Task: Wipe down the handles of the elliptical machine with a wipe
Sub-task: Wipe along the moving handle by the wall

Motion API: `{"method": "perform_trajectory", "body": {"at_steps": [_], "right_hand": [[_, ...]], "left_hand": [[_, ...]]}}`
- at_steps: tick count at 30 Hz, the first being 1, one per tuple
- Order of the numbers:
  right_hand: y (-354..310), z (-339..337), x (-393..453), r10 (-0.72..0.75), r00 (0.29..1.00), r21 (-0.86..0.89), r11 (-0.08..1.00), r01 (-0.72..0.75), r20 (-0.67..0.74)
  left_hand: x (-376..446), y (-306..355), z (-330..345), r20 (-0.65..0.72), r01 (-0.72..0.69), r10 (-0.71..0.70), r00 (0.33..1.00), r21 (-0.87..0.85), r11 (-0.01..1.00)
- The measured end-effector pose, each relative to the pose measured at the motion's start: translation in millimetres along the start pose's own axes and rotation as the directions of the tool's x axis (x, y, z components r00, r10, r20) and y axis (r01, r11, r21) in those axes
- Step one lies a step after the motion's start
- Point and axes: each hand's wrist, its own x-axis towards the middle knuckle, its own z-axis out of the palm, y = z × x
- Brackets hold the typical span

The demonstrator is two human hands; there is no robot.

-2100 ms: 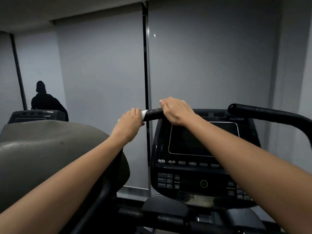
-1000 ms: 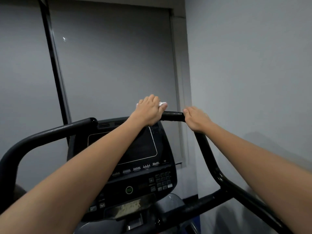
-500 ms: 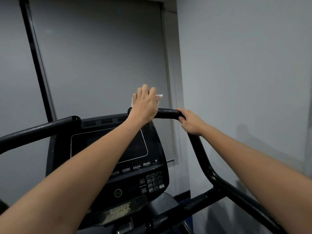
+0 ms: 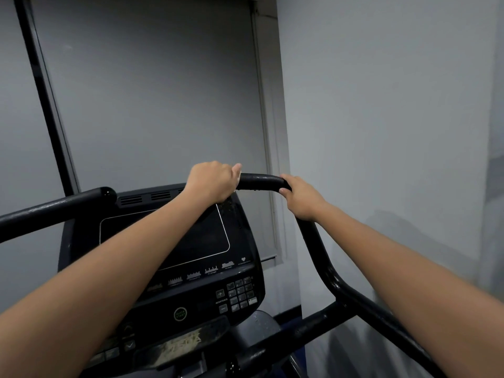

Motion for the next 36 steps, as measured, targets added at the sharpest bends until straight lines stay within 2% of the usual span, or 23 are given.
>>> {"method": "perform_trajectory", "body": {"at_steps": [5, 7, 9, 12, 14, 16, 20, 23, 25, 28, 30, 33, 36], "right_hand": [[2, 3, 3, 0.008, 1.0, 0.037, 0.999, -0.007, -0.024], [4, 3, 3, 0.018, 1.0, 0.058, 0.998, -0.016, -0.025], [4, 2, 1, 0.04, 0.999, 0.078, 0.996, -0.038, -0.023], [4, 3, -2, 0.071, 0.997, 0.087, 0.994, -0.068, -0.025], [4, 4, -4, 0.077, 0.997, 0.088, 0.993, -0.074, -0.026], [4, 4, -4, 0.071, 0.997, 0.086, 0.994, -0.068, -0.028], [4, 6, -6, 0.054, 0.998, 0.093, 0.994, -0.051, -0.029], [5, 8, -6, 0.061, 0.998, 0.107, 0.993, -0.058, -0.023], [6, 8, -7, 0.061, 0.998, 0.125, 0.99, -0.058, -0.019], [7, 9, -8, 0.054, 0.998, 0.168, 0.985, -0.049, -0.026], [8, 11, -10, 0.054, 0.998, 0.196, 0.98, -0.045, -0.041], [10, 13, -12, 0.058, 0.997, 0.2, 0.979, -0.046, -0.055], [11, 12, -15, 0.079, 0.996, 0.212, 0.975, -0.069, -0.042]], "left_hand": [[24, 23, -2, 0.185, 0.081, -0.077, 0.98, -0.011, 0.997], [28, 46, 3, 0.126, 0.017, -0.018, 0.992, 0.012, 1.0], [19, 59, 9, -0.011, -0.065, 0.065, 0.998, 0.033, 0.997], [-1, 50, 21, -0.193, -0.13, 0.145, 0.97, 0.088, 0.988], [-9, 31, 27, -0.275, -0.144, 0.153, 0.949, 0.055, 0.988], [-13, 13, 19, -0.288, -0.121, 0.12, 0.95, 0.015, 0.993], [-1, 4, 2, -0.05, 0.059, -0.058, 0.997, 0.021, 0.998], [20, 18, -10, 0.174, 0.21, -0.204, 0.964, -0.021, 0.977], [28, 35, -10, 0.19, 0.177, -0.176, 0.966, 0.014, 0.984], [24, 59, 3, 0.035, -0.023, 0.02, 0.999, 0.083, 0.996], [16, 65, 17, -0.09, -0.109, 0.116, 0.989, 0.08, 0.991], [2, 54, 32, -0.248, -0.191, 0.213, 0.945, 0.111, 0.975], [-5, 26, 36, -0.289, -0.21, 0.247, 0.925, 0.156, 0.965]]}}
